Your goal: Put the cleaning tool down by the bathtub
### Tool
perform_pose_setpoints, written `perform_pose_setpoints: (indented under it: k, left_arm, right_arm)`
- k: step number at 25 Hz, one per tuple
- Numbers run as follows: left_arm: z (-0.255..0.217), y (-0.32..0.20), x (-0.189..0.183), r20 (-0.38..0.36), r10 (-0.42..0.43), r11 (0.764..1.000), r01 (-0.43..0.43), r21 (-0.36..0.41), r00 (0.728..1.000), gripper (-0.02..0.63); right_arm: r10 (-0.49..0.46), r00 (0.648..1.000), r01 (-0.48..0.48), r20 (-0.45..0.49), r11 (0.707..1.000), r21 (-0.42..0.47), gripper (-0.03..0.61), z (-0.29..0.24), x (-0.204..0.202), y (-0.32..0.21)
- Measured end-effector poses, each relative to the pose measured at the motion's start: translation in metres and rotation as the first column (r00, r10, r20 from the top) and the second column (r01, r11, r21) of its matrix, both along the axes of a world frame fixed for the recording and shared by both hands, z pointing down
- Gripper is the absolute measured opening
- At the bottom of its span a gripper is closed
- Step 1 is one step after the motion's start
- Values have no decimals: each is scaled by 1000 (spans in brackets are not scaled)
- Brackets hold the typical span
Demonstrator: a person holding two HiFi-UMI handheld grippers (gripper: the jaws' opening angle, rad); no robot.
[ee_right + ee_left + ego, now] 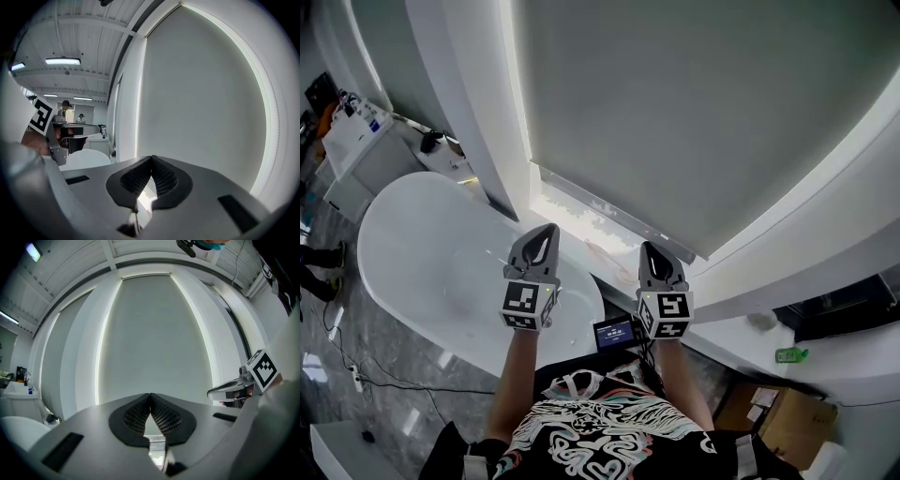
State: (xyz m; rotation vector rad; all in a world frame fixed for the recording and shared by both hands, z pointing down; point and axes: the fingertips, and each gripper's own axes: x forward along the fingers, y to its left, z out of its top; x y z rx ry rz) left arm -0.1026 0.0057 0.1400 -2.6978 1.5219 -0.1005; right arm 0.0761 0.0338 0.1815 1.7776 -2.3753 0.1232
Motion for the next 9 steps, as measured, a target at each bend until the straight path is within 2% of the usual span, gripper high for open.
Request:
perform_pose_setpoints:
  k: [9]
  left_arm:
    - [0, -13, 13, 8, 5, 1000, -5, 1, 1000, 17]
  right_arm:
    - [11, 1000, -11, 2, 1000, -4, 26, 3, 17, -7]
